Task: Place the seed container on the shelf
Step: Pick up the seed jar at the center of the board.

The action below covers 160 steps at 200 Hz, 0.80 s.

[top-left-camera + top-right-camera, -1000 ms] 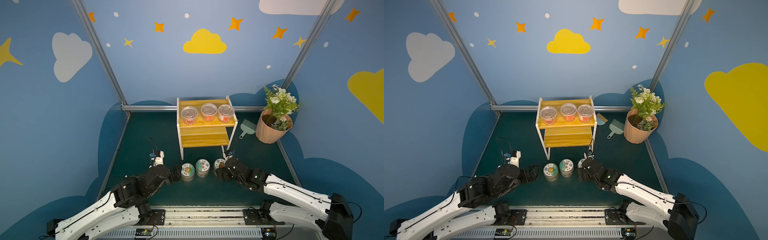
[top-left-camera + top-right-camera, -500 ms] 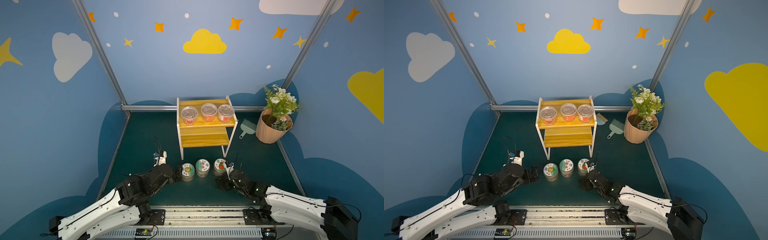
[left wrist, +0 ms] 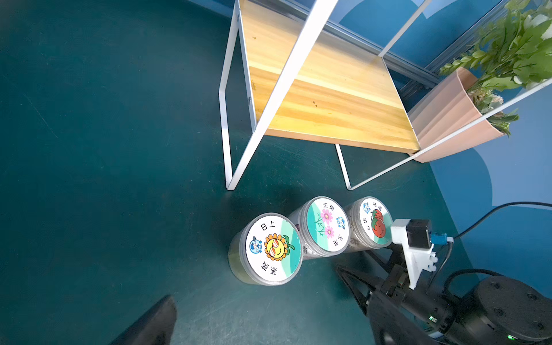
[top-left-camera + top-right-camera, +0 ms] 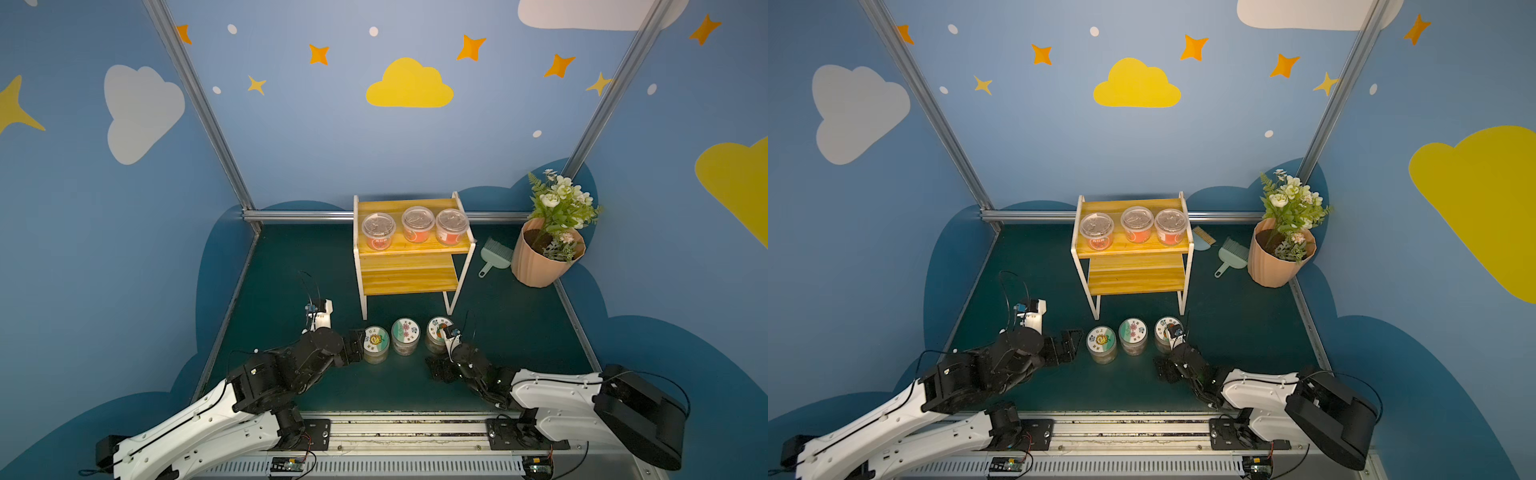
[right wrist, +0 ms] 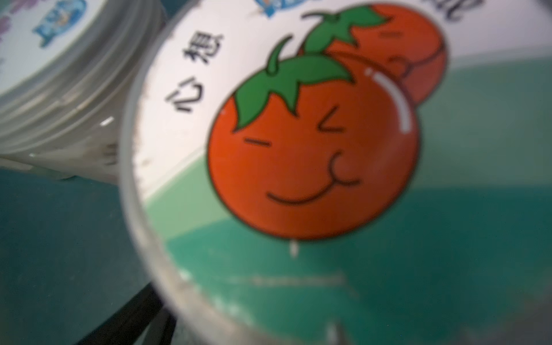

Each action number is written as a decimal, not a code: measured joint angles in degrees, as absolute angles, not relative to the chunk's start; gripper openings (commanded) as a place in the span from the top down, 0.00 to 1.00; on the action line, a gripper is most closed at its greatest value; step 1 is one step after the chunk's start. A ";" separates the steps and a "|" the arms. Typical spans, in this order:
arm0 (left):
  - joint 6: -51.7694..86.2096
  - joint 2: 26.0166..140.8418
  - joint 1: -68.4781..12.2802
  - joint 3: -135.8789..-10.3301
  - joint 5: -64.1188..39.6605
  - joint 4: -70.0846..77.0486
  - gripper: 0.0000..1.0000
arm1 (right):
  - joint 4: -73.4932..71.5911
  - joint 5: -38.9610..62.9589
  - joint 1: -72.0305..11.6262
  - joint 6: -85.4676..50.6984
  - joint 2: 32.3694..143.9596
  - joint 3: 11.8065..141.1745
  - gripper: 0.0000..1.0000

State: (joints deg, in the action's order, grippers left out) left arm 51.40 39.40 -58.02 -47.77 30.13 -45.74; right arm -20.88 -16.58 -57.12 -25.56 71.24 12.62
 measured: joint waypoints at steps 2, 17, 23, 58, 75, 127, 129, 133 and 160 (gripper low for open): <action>51.37 39.42 -58.02 -47.77 30.13 -45.74 0.00 | -21.23 -16.67 -57.12 -25.47 71.53 12.67 0.02; 51.16 39.81 -58.02 -47.77 30.28 -45.74 0.00 | -24.05 -17.26 -57.14 -24.80 73.58 12.69 0.02; 50.98 39.92 -58.02 -47.77 30.30 -45.76 0.00 | -25.12 -17.45 -57.14 -24.71 74.28 12.69 0.02; 50.26 40.34 -58.00 -47.77 30.48 -45.76 0.00 | -31.20 -19.14 -57.41 -23.94 78.24 12.49 0.02; 49.89 40.34 -58.00 -47.79 30.50 -45.76 0.00 | -34.79 -20.38 -57.84 -24.05 79.09 11.14 0.02; 49.10 40.34 -58.00 -48.69 30.68 -46.50 0.00 | -40.80 -22.37 -58.39 -25.39 79.15 7.99 0.02; 49.08 40.34 -58.00 -48.77 30.72 -46.52 0.00 | -40.86 -22.41 -58.41 -25.45 79.15 7.97 0.02; 49.06 40.34 -58.00 -48.90 30.81 -46.52 0.00 | -41.12 -22.57 -58.41 -25.54 79.20 7.90 0.02; 48.93 40.34 -58.00 -49.47 31.29 -46.65 0.00 | -43.64 -24.01 -58.46 -26.13 80.86 7.70 0.02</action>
State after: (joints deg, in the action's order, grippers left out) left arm 48.93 40.34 -58.00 -49.47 31.29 -46.65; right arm -43.64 -24.01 -58.46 -26.13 80.86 7.70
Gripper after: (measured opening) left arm 0.998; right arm 0.980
